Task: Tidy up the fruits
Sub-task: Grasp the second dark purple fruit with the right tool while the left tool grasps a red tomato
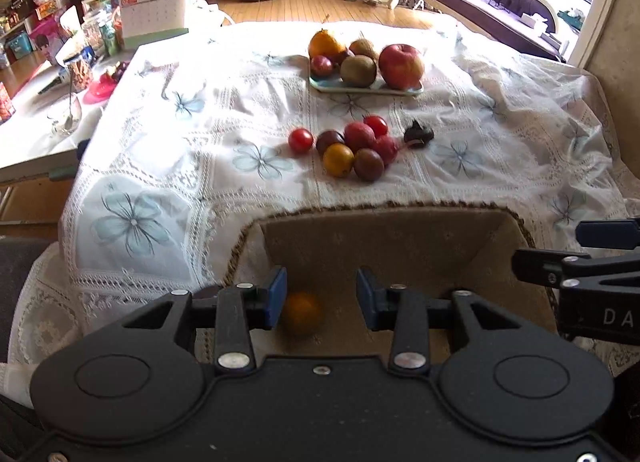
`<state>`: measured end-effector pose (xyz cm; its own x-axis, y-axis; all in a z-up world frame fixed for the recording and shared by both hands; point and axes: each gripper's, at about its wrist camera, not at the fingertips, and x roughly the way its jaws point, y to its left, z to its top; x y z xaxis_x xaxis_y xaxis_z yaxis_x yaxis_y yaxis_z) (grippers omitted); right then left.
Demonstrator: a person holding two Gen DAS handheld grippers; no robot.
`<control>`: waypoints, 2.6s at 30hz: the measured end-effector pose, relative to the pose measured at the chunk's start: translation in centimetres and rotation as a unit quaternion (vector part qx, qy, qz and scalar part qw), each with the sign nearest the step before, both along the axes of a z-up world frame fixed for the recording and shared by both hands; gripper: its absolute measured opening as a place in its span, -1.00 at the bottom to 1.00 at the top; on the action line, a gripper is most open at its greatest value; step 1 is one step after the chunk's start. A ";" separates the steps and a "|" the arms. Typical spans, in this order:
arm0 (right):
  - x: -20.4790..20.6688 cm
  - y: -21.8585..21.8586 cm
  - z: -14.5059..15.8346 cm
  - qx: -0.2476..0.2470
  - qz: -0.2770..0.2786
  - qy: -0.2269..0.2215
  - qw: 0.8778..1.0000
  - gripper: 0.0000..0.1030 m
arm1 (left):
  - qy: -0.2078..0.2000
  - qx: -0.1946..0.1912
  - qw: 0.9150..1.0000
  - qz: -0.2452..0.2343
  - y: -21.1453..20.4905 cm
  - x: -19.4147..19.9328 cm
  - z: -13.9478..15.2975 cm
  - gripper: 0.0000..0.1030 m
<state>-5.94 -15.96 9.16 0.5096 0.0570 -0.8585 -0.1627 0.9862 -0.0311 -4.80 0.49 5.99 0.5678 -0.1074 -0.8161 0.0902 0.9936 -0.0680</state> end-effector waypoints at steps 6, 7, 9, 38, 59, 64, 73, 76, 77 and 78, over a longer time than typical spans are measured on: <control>3.0 -0.5 1.0 0.000 -0.021 -0.005 1.000 0.37 | -0.026 0.005 0.999 0.021 0.9 2.6 1.9 -0.09; 3.8 -0.7 1.1 0.008 -0.032 -0.010 0.999 0.37 | -0.029 0.004 0.999 0.026 1.0 3.2 2.2 -0.09; 5.5 -1.4 1.4 0.020 -0.062 -0.019 0.998 0.37 | -0.036 0.003 0.999 0.033 1.2 4.4 2.7 -0.09; 23.7 -4.0 -9.6 0.094 -0.270 0.039 0.958 0.29 | 0.015 -0.011 0.996 0.084 0.0 20.3 -5.3 -0.09; 24.8 -2.5 -13.4 0.027 -0.225 0.042 0.973 0.27 | 0.029 -0.016 0.995 0.095 1.3 21.1 -8.5 -0.09; 24.5 -2.1 -13.2 0.034 -0.202 0.038 0.978 -0.20 | 0.030 -0.021 0.995 0.088 1.3 21.1 -8.5 -0.09; 24.0 -2.8 -12.7 0.070 -0.198 0.027 0.977 -0.55 | 0.040 -0.060 0.993 0.093 2.4 21.3 -8.6 -0.10; 23.9 -3.8 -12.8 0.098 -0.210 0.034 0.972 -0.51 | 0.041 -0.058 0.993 0.091 2.2 21.3 -8.7 -0.10; 23.9 -4.0 -12.8 0.104 -0.213 0.035 0.971 -0.51 | 0.040 -0.053 0.994 0.091 2.1 21.3 -8.7 -0.10; 23.8 -4.2 -12.9 0.111 -0.216 0.036 0.969 -0.44 | 0.039 -0.050 0.994 0.089 2.0 21.4 -8.7 -0.10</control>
